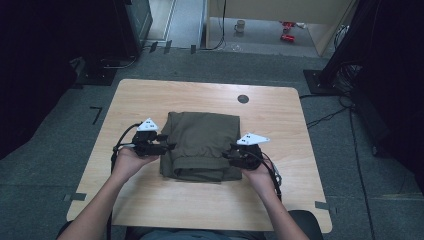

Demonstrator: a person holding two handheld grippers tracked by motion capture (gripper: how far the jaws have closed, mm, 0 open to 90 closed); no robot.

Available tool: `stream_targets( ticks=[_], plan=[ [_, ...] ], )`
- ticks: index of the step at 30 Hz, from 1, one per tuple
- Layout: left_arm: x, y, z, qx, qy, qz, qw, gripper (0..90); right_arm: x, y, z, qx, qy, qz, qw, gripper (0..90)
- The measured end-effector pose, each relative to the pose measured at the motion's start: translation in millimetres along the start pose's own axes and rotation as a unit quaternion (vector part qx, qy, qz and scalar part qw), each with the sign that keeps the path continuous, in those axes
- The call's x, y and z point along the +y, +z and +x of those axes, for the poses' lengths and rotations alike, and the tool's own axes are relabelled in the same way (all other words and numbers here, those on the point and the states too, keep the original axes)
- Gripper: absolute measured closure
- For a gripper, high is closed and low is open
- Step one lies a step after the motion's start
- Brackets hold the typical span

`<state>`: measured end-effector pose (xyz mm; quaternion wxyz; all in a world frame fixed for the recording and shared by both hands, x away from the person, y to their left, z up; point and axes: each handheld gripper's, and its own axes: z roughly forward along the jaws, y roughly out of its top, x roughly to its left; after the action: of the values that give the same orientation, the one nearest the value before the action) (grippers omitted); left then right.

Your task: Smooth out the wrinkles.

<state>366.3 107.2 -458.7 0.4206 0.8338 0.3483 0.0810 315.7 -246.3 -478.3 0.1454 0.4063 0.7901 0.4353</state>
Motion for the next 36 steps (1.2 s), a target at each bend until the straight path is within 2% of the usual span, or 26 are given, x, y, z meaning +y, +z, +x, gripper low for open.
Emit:
stream_targets(
  ticks=[6,9,17,25,36],
  plan=[
    [-7.4,-10.9,6.9,0.008,0.003,-0.014,0.9999,45.4,1.3,-2.8,-9.3,0.000,0.004,-0.003,1.0000,48.2],
    [-10.2,-15.2,11.8,0.014,0.002,-0.016,0.9998,44.6,0.9,-6.1,-16.6,-0.002,0.011,-0.015,0.9998,46.9],
    [-15.6,-22.5,27.6,0.026,-0.013,-0.021,0.9994,43.2,-1.0,-11.5,-28.0,-0.006,0.023,-0.027,0.9994,45.1],
    [-23.4,-27.1,45.1,0.036,-0.033,-0.015,0.9987,42.3,-2.6,-15.5,-46.7,-0.028,0.033,-0.021,0.9989,42.2],
    [-37.3,-31.0,65.9,0.064,-0.041,-0.015,0.9970,40.6,-13.3,-24.1,-79.7,-0.056,0.053,-0.026,0.9967,37.8]
  ],
)
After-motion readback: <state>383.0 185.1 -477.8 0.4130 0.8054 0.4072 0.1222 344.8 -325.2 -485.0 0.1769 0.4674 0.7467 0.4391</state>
